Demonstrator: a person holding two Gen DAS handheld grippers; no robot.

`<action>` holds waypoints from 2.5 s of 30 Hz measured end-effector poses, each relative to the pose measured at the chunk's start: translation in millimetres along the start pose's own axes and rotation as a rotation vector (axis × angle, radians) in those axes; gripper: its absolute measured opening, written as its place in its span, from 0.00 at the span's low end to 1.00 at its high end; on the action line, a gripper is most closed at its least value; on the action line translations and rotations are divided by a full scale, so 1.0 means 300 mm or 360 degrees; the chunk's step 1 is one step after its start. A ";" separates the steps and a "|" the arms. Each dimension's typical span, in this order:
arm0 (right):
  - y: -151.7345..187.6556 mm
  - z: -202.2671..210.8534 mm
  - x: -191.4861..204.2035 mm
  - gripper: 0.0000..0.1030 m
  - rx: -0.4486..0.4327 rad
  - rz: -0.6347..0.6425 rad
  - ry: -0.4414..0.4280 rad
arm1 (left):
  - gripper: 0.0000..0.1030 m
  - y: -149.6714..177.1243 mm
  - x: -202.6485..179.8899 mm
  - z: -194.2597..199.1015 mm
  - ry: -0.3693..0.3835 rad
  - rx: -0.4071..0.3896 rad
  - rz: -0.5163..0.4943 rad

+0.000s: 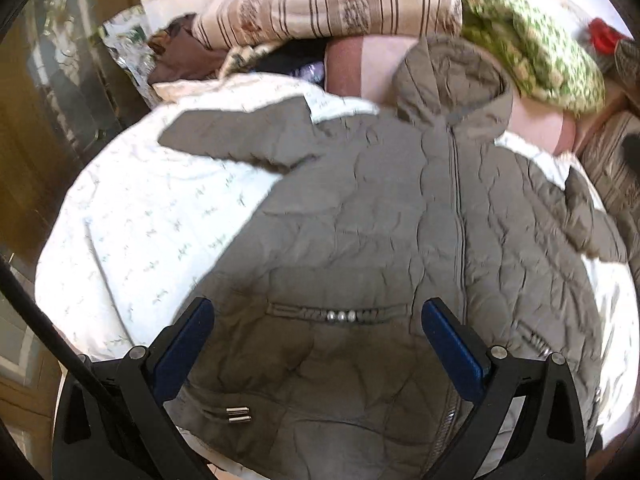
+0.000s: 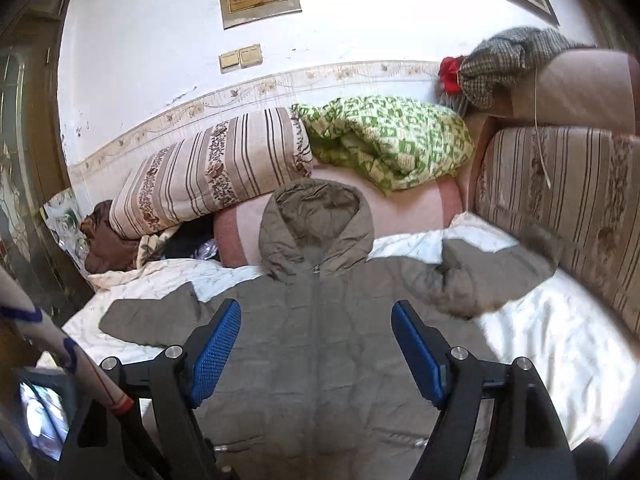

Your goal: Fold large clothes

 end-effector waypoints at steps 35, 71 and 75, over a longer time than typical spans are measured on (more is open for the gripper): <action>0.050 0.124 0.102 0.06 0.0017 0.0063 -0.0216 | 1.00 -0.011 0.036 0.067 0.0057 -0.0088 0.0087; 0.124 -0.040 -0.490 0.85 0.0520 0.0106 0.0519 | 1.00 -0.081 0.321 -0.008 -0.0056 -0.0175 0.0222; 0.130 -0.077 -0.460 0.85 0.0581 0.0122 0.0506 | 1.00 -0.087 0.360 -0.040 -0.0072 -0.0149 0.0248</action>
Point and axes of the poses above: each gripper's, at about its wrist camera, not at the fingertips, and z roughly against the way its jaws point, x to its left, y to its underside, the point moved 2 cm from there along -z, roughly the way its jaws point, and after that the axes turned 4 degrees about z, right-handed, at the moved point
